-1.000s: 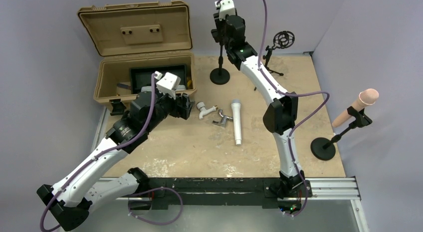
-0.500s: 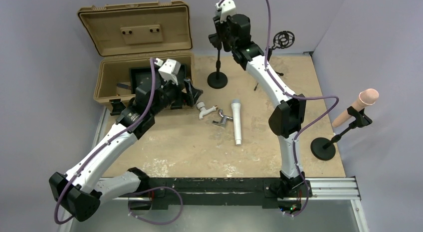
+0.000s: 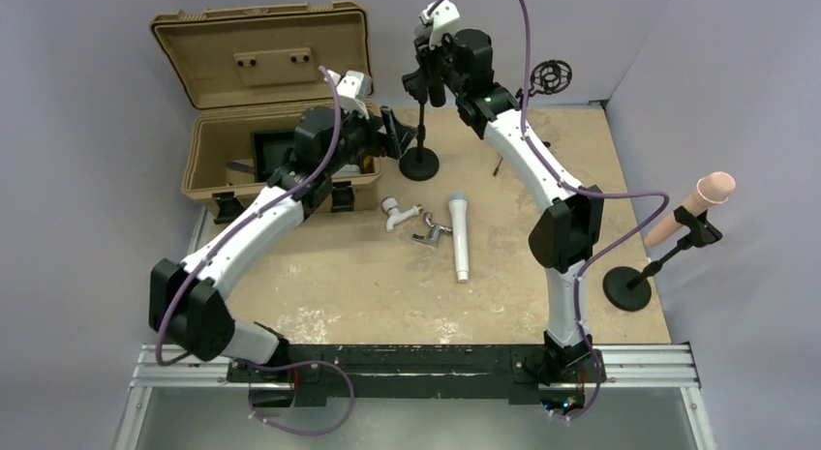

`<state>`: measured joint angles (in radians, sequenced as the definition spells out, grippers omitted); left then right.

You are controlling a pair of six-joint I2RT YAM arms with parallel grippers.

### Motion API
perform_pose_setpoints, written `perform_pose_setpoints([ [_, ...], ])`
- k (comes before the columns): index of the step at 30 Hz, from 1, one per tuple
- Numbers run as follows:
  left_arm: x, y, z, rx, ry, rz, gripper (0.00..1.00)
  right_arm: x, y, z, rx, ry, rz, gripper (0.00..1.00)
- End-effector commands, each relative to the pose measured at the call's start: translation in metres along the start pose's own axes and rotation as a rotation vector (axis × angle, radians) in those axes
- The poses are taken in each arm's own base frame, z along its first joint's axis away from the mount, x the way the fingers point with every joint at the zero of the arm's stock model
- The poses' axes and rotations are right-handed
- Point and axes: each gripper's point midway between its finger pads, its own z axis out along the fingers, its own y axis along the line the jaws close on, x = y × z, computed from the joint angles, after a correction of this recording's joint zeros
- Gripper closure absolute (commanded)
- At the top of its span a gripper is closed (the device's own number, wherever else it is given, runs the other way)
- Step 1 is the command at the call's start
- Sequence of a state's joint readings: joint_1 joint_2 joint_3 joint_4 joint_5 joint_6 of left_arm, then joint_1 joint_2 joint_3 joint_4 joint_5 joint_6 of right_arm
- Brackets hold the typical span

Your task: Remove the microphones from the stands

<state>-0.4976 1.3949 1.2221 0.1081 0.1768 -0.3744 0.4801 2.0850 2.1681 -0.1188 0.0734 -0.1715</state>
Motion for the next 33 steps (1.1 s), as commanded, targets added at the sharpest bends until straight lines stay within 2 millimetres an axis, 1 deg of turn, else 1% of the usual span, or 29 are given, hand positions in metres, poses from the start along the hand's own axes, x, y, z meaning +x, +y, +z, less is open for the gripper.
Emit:
perform_pose_setpoints([
  [1, -0.049, 0.015, 0.039, 0.064, -0.175, 0.064, 0.12, -0.054, 0.004, -0.019, -0.048, -0.124, 0.067, 1.0],
  [3, -0.049, 0.029, 0.057, 0.072, -0.179, 0.076, 0.1, -0.053, 0.004, -0.018, -0.05, -0.119, 0.068, 1.0],
  [6, -0.048, 0.034, 0.078, 0.125, -0.195, 0.171, 0.11, -0.052, 0.002, -0.017, -0.041, -0.116, 0.068, 1.0],
  [7, -0.046, 0.038, 0.084, 0.123, -0.205, 0.218, 0.11, -0.053, 0.002, -0.017, -0.04, -0.118, 0.069, 1.0],
  [9, -0.044, 0.047, 0.094, 0.106, -0.215, 0.255, 0.12, -0.053, 0.002, -0.017, -0.039, -0.117, 0.071, 1.0],
  [11, -0.039, 0.048, 0.103, 0.129, -0.212, 0.301, 0.13, -0.054, 0.002, -0.017, -0.041, -0.118, 0.075, 1.0],
  [14, -0.035, 0.047, 0.112, 0.172, -0.244, 0.308, 0.15, -0.053, 0.004, -0.016, -0.046, -0.116, 0.077, 1.0],
  [15, -0.036, 0.043, 0.113, 0.197, -0.262, 0.326, 0.16, -0.051, 0.004, -0.015, -0.046, -0.111, 0.076, 1.0],
  [16, -0.032, 0.043, 0.117, 0.21, -0.273, 0.334, 0.17, -0.05, 0.004, -0.014, -0.045, -0.109, 0.077, 1.0],
  [20, -0.03, 0.052, 0.129, 0.187, -0.289, 0.328, 0.19, -0.046, 0.003, -0.013, -0.04, -0.098, 0.077, 1.0],
  [23, -0.029, 0.054, 0.136, 0.189, -0.294, 0.327, 0.26, -0.048, 0.003, -0.013, -0.04, -0.101, 0.079, 1.0],
  [26, -0.033, 0.055, 0.141, 0.186, -0.317, 0.325, 0.29, -0.047, 0.003, -0.013, -0.037, -0.098, 0.077, 1.0],
  [33, -0.038, 0.061, 0.145, 0.155, -0.344, 0.321, 0.29, -0.048, 0.002, -0.011, -0.033, -0.097, 0.072, 1.0],
])
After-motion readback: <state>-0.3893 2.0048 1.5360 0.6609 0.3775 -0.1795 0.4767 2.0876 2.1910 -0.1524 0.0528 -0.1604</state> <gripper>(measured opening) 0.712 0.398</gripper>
